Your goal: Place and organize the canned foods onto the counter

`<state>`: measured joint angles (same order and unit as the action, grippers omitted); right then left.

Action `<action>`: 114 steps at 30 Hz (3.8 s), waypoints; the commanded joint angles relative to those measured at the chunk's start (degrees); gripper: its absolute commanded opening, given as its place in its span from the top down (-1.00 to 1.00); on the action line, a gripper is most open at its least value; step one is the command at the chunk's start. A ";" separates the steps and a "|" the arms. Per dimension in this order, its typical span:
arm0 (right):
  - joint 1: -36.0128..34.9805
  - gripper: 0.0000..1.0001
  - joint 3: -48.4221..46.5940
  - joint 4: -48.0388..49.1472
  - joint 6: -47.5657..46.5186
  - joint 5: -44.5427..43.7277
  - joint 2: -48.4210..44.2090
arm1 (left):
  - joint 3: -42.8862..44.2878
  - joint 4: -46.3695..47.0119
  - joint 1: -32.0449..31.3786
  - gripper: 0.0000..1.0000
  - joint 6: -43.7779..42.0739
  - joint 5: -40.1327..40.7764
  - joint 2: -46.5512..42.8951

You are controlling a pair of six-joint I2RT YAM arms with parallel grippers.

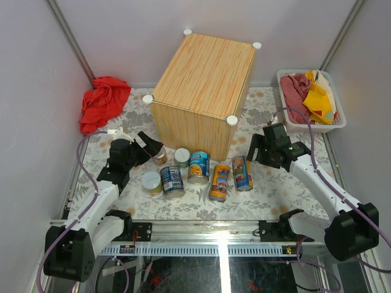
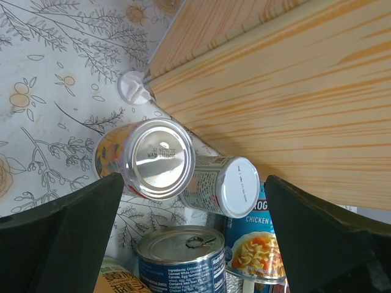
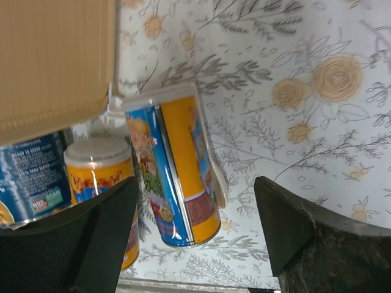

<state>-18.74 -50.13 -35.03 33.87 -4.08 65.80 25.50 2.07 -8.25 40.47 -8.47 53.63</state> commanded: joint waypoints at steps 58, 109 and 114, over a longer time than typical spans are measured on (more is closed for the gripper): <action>-11.45 1.00 9.24 14.37 1.07 -7.49 3.71 | -1.83 -0.81 -4.94 -0.99 -0.90 1.50 -5.94; -11.40 1.00 -56.93 39.43 -38.83 -24.08 19.26 | -1.65 4.43 -5.22 -0.99 4.65 4.01 -4.24; -11.28 1.00 -63.67 47.85 -46.16 -21.41 28.93 | -0.67 6.31 -5.19 -0.99 5.92 4.59 -2.71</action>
<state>-29.74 -105.97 -6.24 -4.03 -29.04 90.61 22.76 2.63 -13.13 45.06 -5.39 49.76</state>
